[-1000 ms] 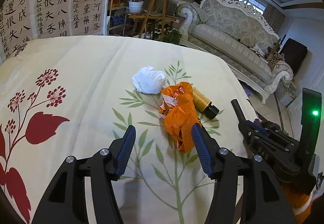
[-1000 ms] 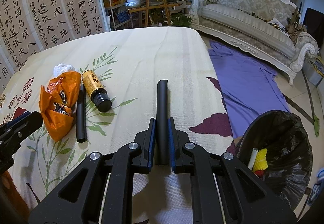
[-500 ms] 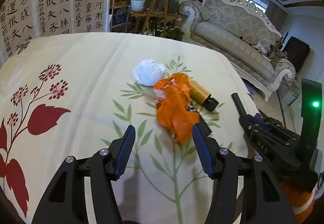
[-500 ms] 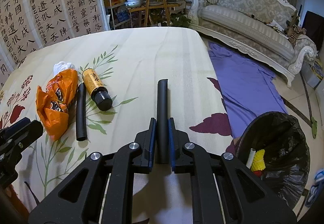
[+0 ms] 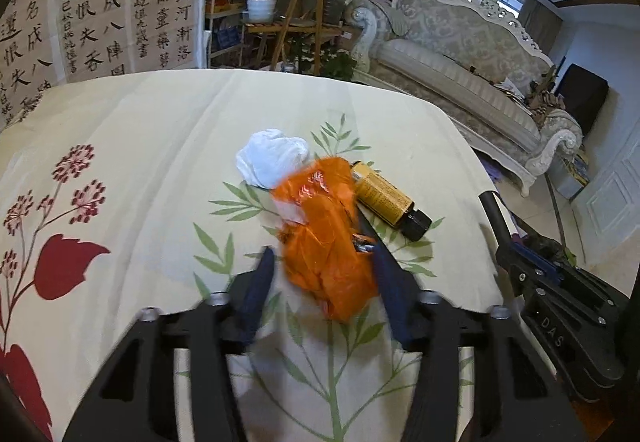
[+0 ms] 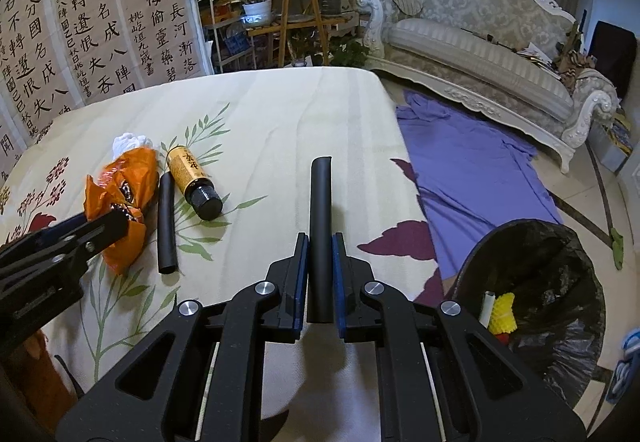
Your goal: Collect trash
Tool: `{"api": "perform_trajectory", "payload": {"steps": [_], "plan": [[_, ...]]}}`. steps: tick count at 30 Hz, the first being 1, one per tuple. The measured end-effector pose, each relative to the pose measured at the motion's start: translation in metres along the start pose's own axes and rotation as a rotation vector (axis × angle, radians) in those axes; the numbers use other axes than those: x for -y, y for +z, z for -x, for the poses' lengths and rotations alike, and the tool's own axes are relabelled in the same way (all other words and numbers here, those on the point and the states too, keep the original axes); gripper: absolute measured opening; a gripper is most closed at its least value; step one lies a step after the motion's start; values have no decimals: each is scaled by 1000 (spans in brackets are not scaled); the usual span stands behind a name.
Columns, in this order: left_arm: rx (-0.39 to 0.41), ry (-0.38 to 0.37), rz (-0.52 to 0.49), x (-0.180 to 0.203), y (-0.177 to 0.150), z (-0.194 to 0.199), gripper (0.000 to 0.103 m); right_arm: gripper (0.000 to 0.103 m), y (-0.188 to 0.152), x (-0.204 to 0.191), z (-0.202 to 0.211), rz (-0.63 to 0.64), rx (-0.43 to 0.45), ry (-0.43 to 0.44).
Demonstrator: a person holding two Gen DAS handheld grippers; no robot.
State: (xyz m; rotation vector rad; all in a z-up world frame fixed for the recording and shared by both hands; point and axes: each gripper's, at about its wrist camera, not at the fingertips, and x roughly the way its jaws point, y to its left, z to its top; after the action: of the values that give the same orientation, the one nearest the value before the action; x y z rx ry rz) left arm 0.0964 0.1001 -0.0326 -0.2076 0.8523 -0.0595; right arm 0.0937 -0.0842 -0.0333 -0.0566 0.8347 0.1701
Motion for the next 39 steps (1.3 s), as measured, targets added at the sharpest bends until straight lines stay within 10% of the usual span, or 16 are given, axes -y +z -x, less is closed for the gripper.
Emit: {"api": "perform_trajectory", "payload": {"steps": [39], "plan": [[64,-48,-1,4,-50,71,40,11,-39,11,69,-3,50,-2]]}}
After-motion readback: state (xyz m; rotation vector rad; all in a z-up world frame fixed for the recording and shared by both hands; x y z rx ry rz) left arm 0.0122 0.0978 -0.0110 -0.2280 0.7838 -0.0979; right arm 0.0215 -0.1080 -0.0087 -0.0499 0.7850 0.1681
